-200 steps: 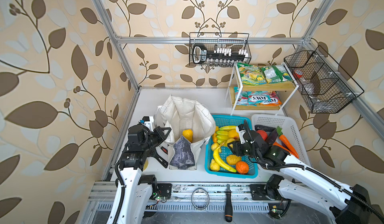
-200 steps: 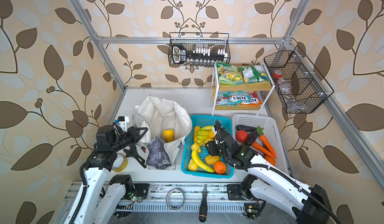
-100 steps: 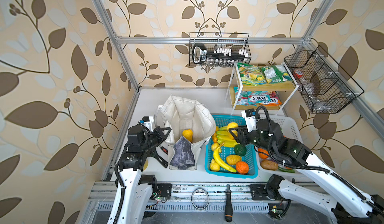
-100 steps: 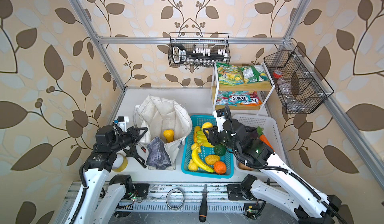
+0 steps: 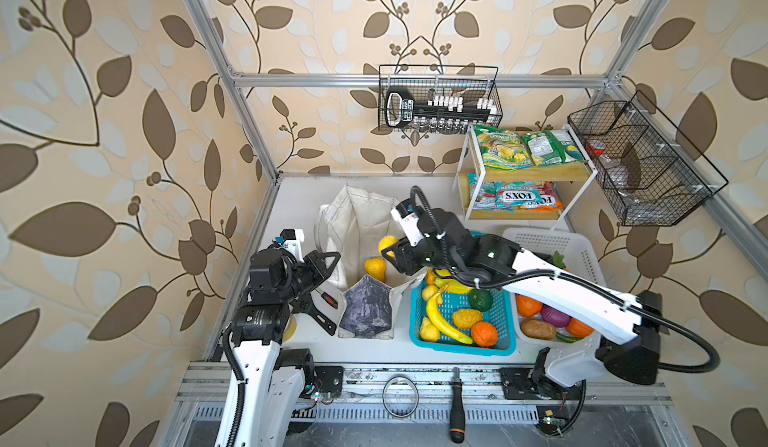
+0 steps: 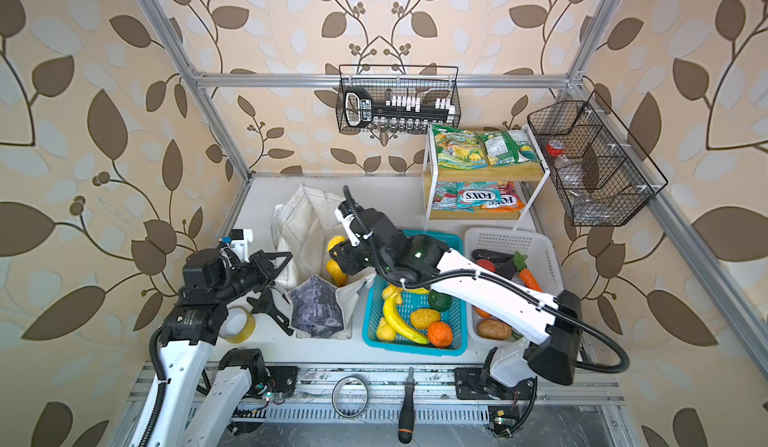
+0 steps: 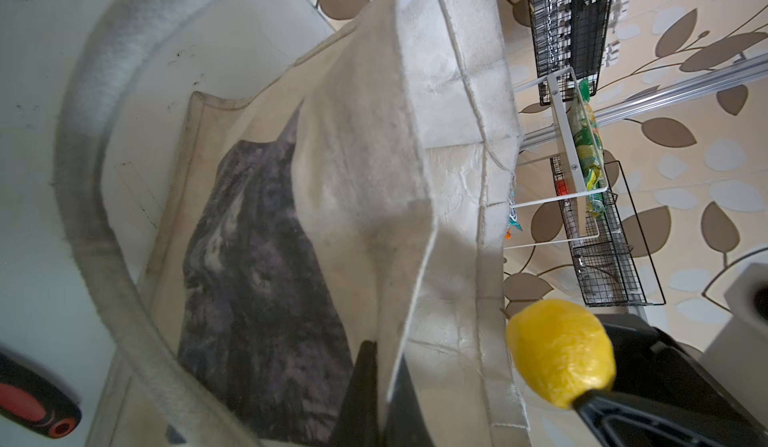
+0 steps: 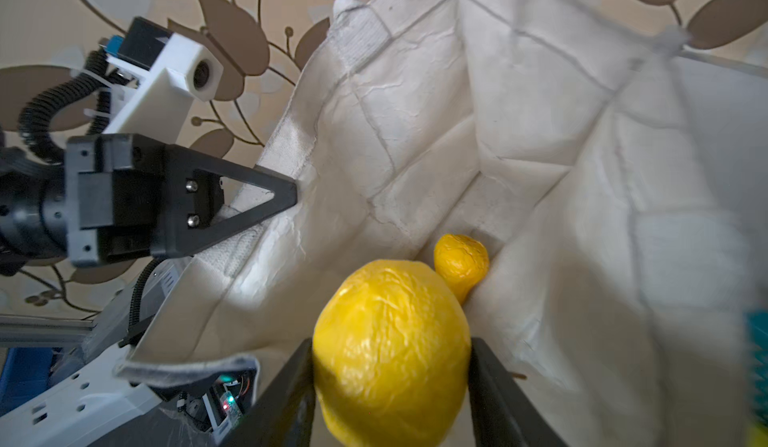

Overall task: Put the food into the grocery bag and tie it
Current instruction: 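Lift the yellow pear and carry it over the tote bag with the right gripper, then open the right gripper to release the pear into the tote bag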

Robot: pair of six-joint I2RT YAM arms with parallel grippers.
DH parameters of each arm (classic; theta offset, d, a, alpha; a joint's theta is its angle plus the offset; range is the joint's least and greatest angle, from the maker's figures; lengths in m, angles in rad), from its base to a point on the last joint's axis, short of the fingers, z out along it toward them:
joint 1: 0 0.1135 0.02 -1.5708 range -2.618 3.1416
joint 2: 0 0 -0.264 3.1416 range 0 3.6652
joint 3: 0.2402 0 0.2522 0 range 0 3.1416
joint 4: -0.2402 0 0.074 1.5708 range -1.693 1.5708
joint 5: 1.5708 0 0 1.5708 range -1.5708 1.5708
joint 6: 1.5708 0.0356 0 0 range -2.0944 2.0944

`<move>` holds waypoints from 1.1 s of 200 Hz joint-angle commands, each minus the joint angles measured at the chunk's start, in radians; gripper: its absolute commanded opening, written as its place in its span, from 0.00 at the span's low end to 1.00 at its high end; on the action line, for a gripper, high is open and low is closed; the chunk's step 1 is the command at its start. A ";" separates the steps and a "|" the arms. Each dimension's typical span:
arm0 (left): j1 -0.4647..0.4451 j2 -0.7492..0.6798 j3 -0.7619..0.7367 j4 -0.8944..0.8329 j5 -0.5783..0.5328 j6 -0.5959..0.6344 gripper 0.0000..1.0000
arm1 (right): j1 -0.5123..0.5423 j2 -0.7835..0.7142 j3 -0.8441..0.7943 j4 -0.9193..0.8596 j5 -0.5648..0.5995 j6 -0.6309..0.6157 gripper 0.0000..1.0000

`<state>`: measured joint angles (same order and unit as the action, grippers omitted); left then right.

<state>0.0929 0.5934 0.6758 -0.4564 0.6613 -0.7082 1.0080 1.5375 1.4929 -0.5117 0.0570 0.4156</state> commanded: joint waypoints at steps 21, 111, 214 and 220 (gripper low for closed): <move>0.005 0.023 0.035 0.009 0.027 0.019 0.00 | 0.002 0.242 0.185 -0.052 -0.056 -0.069 0.54; 0.005 0.020 0.088 -0.029 0.036 0.033 0.00 | -0.037 0.471 0.181 -0.038 -0.102 -0.096 0.55; 0.005 0.010 0.051 0.009 0.062 -0.003 0.00 | -0.054 0.624 0.167 -0.003 -0.084 -0.053 0.59; 0.005 0.009 0.051 0.009 0.058 -0.003 0.00 | -0.054 0.628 0.167 -0.003 -0.087 -0.050 0.61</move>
<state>0.0929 0.6197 0.7166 -0.4969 0.6842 -0.7101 0.9661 2.1307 1.6680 -0.5156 -0.0418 0.3538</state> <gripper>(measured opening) 0.053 0.589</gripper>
